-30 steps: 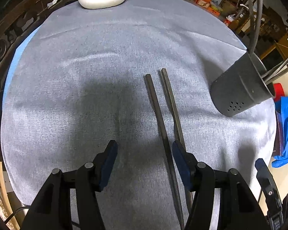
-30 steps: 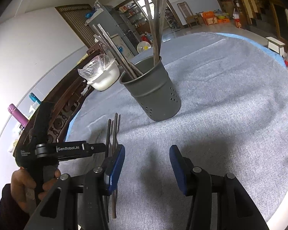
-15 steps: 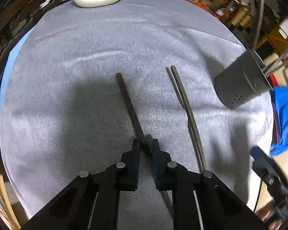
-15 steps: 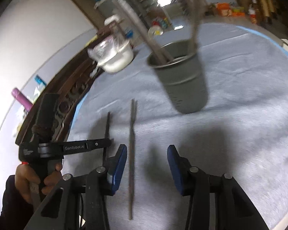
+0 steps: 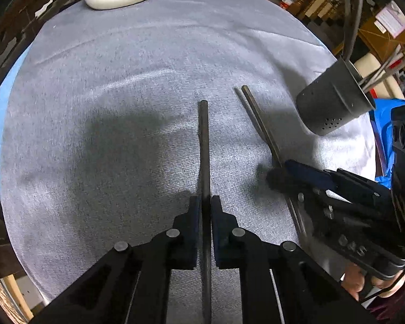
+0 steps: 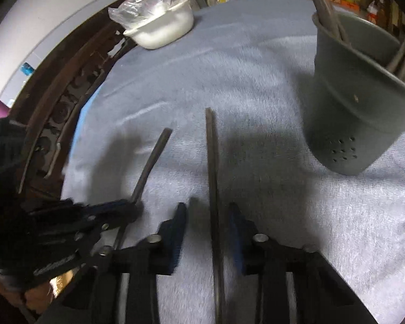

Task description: Organize utensils

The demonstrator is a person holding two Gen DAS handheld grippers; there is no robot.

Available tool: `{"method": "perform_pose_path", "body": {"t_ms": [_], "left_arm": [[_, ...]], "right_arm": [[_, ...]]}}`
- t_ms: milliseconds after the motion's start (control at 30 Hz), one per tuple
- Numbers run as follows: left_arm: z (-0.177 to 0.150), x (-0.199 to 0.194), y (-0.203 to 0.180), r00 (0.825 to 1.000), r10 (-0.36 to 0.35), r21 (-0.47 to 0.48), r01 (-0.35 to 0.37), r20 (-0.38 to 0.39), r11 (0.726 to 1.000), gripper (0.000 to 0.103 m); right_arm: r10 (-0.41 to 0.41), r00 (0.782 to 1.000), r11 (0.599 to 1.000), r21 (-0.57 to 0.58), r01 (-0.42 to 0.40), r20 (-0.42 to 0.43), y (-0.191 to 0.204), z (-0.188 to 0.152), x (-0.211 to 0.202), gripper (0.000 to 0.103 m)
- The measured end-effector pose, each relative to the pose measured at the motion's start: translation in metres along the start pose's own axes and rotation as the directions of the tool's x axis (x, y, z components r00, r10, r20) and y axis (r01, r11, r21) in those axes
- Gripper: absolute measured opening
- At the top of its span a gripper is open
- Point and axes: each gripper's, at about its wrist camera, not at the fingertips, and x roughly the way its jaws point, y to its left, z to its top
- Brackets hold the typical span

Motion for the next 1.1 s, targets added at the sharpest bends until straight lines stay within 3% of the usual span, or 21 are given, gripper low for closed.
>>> {"method": "perform_pose_path", "body": {"t_ms": [100, 200, 333, 533, 833, 900, 1033, 1100], "left_arm": [[0.007, 0.004, 0.003, 1.0, -0.014, -0.031, 0.014, -0.006, 0.999, 0.01], [0.01, -0.002, 0.011, 1.0, -0.018, -0.058, 0.018, -0.004, 0.998, 0.012], [0.018, -0.005, 0.011, 1.0, -0.007, -0.079, 0.007, 0.006, 0.997, 0.034], [0.023, 0.003, 0.004, 0.999, 0.029, -0.099, -0.031, -0.021, 0.995, 0.035], [0.034, 0.008, -0.005, 0.997, 0.055, -0.099, -0.059, -0.045, 0.993, 0.035], [0.03, 0.008, -0.007, 0.996, 0.077, -0.082, -0.08, -0.041, 0.993, 0.032], [0.029, 0.01, -0.012, 0.994, 0.103, -0.071, -0.105, -0.028, 0.992, 0.009], [0.029, 0.011, -0.013, 0.995, 0.097, -0.076, -0.099, -0.025, 0.992, 0.008]], "right_arm": [[-0.047, 0.999, 0.998, -0.03, 0.047, -0.021, 0.001, -0.001, 0.002, 0.008], [-0.037, 0.999, 0.999, -0.017, 0.037, -0.036, -0.006, -0.008, -0.002, 0.008], [-0.012, 0.997, 1.0, 0.023, 0.014, -0.082, -0.019, -0.022, -0.016, 0.008], [-0.002, 0.986, 0.999, 0.035, 0.008, -0.164, -0.025, -0.028, -0.02, 0.01], [-0.056, 0.98, 0.998, 0.023, 0.061, -0.192, -0.015, 0.001, -0.007, 0.01], [-0.048, 0.979, 0.998, 0.035, 0.056, -0.2, -0.016, 0.007, -0.004, 0.01], [0.01, 0.983, 0.994, 0.107, 0.01, -0.181, -0.028, 0.012, -0.003, 0.01], [0.023, 0.985, 0.995, 0.1, -0.006, -0.171, -0.03, 0.011, -0.003, 0.01]]}}
